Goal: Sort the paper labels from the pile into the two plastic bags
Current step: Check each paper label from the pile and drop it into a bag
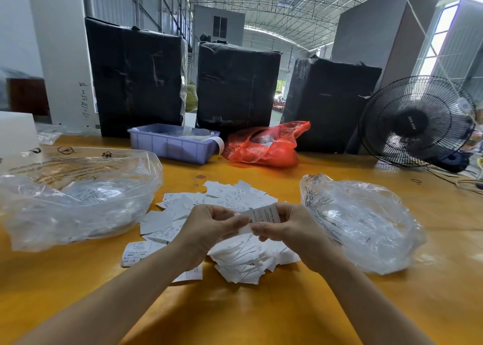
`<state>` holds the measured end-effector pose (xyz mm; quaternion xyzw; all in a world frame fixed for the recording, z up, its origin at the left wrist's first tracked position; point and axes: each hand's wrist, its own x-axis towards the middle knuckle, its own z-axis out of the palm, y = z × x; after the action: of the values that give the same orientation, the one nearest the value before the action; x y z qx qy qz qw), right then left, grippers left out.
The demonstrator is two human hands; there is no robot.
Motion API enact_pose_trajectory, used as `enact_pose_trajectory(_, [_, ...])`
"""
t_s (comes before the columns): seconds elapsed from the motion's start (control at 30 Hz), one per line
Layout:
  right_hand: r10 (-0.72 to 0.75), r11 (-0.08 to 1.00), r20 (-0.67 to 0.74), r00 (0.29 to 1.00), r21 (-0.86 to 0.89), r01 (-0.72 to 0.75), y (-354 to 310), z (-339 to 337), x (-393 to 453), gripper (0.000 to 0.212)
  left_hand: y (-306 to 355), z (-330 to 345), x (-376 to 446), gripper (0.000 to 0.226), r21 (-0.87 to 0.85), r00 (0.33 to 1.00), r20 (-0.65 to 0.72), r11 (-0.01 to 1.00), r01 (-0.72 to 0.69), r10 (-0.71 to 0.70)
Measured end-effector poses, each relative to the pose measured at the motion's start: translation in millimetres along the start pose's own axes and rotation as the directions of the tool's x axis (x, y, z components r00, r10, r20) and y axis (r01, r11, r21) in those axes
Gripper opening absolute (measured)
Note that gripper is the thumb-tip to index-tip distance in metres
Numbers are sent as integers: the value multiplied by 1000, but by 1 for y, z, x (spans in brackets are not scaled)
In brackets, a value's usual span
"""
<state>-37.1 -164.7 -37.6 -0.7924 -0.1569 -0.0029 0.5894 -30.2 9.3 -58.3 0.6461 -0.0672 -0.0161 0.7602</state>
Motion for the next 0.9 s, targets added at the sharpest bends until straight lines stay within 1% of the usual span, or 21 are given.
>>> enact_pose_trajectory(0.07, [8,1000,18,1000,-9,-8,0,1,0,6,1,2,-1,29,-44,999,-3,998,37,-37])
enact_pose_trajectory(0.13, [16,999,23,1000,-35,-15,1,2,0,14,1,4,-2,31,-63,998,-11,996,63,-64])
enact_pose_trajectory(0.2, [32,999,24,999,-37,-31,0,3,1,21,2,6,-3,28,-69,996,-23,994,85,-87])
enact_pose_trajectory(0.3, [67,998,84,994,-23,-65,1,4,1,24,3,8,-6,24,-31,989,-57,990,137,-139])
enact_pose_trajectory(0.4, [51,998,135,989,-45,-45,2,6,0,21,4,10,-8,24,11,982,-75,984,176,-174])
enact_pose_trajectory(0.5, [23,999,82,996,-48,-19,3,4,0,39,6,12,-11,22,39,980,-79,982,186,-182])
enact_pose_trajectory(0.6, [-17,998,-3,1000,-64,16,3,7,0,44,7,15,-14,19,27,983,-91,987,160,-157])
enact_pose_trajectory(0.63, [-27,998,-41,999,-56,25,3,9,0,48,7,16,-14,18,6,984,-111,990,141,-139])
enact_pose_trajectory(0.7, [-24,1000,-83,996,3,25,1,14,-2,67,9,16,-12,19,-109,979,-164,988,107,-124])
enact_pose_trajectory(0.77, [-45,998,-60,997,49,48,2,21,-4,78,12,16,-11,21,-255,971,-194,963,85,-137])
enact_pose_trajectory(0.83, [-146,989,-66,987,6,146,4,30,-7,74,14,18,-12,24,-336,973,-184,939,72,-141])
enact_pose_trajectory(0.9, [-240,970,-135,961,-8,241,4,35,-6,63,14,20,-13,25,-363,978,-157,929,74,-139])
